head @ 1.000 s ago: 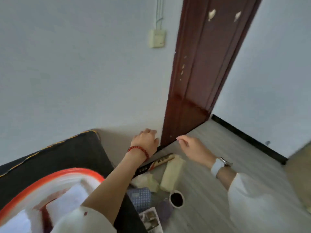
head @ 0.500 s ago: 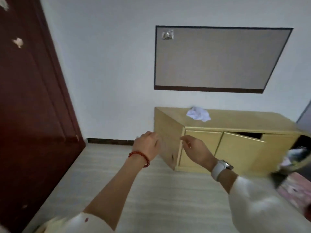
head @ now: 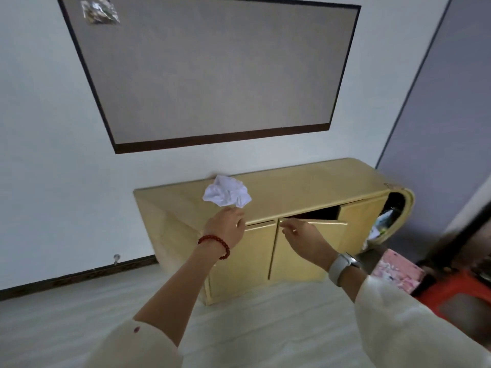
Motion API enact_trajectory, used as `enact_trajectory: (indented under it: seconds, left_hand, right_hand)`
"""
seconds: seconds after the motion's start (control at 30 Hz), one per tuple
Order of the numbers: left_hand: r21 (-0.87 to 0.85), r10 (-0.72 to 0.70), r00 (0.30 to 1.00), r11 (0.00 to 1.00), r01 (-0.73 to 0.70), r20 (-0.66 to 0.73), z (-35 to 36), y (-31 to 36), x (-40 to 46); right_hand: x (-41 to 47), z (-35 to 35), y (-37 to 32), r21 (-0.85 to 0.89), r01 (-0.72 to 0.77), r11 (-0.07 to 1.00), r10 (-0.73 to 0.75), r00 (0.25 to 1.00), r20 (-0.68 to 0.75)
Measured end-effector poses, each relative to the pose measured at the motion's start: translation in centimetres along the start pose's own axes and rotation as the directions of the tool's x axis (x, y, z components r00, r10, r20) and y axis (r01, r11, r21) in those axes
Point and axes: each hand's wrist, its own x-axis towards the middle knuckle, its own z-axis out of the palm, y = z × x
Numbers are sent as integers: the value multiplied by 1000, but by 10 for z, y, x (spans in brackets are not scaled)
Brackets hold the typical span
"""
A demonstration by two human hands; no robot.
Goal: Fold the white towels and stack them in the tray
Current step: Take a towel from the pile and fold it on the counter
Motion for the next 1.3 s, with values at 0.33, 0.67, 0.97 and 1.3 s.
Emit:
enact_trajectory:
  seconds: [0.33, 0.67, 0.97, 1.3]
  left_hand:
    - [-46, -215, 975, 975, 218, 61, 92, -35, 229]
    - [-167, -602, 797, 782, 600, 45, 203, -103, 373]
    - [-70, -701, 676, 704, 707, -228, 238, -136, 440]
    - [-670, -580, 792, 666, 328, -188, 88, -138, 503]
  right_hand:
    - [238, 25, 78, 75, -36, 997, 24, 988, 151]
    - [453, 98, 158, 109, 73, 991, -113, 897, 428]
    - [534, 146, 177, 129, 140, 982, -189, 797, 574]
    - [622, 147, 70, 328, 376, 867, -498, 687, 529]
